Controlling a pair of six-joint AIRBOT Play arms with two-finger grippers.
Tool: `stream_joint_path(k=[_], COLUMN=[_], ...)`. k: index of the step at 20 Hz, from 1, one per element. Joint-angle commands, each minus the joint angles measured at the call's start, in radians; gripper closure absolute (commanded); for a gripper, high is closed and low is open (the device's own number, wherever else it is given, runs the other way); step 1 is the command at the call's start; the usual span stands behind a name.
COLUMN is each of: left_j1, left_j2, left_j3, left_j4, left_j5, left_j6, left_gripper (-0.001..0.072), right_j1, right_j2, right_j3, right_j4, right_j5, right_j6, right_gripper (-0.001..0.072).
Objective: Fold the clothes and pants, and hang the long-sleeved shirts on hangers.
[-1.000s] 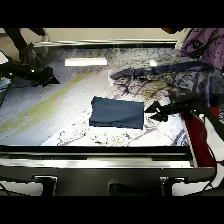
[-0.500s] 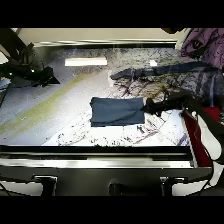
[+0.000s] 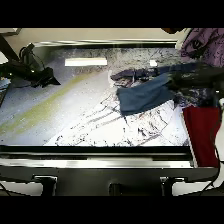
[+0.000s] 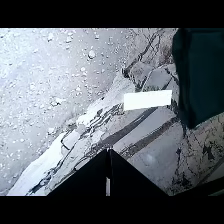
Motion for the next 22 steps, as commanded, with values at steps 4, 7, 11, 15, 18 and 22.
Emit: stream_joint_path(k=[4,7,11,15,18,22], left_j1=[0.000,0.000,0.000,0.000,0.000,0.000], left_j2=[0.000,0.000,0.000,0.000,0.000,0.000], left_j3=[0.000,0.000,0.000,0.000,0.000,0.000], left_j4=[0.000,0.000,-0.001,-0.003,-0.003,-0.003], left_j5=[-0.009,-0.009,-0.009,-0.019,-0.040,-0.054], left_j6=[0.000,0.000,0.000,0.000,0.000,0.000], left_gripper=[0.0687,0.0687,0.0687,0.0687,0.0687,0.0687], right_j1=[-0.188,-0.262,-0.327,-0.336,-0.337,-0.336], right_j2=[0.013,0.045,0.102,0.174,0.223,0.270], right_j3=[0.144,0.143,0.143,0.143,0.143,0.143], right_j4=[-0.068,-0.098,-0.164,-0.286,-0.352,-0.411], right_j5=[-0.019,-0.024,-0.041,-0.067,-0.086,-0.131], right_j6=[0.135,0.172,0.240,0.305,0.349,0.402], right_gripper=[0.0682,0.0682,0.0682,0.0682,0.0682,0.0682])
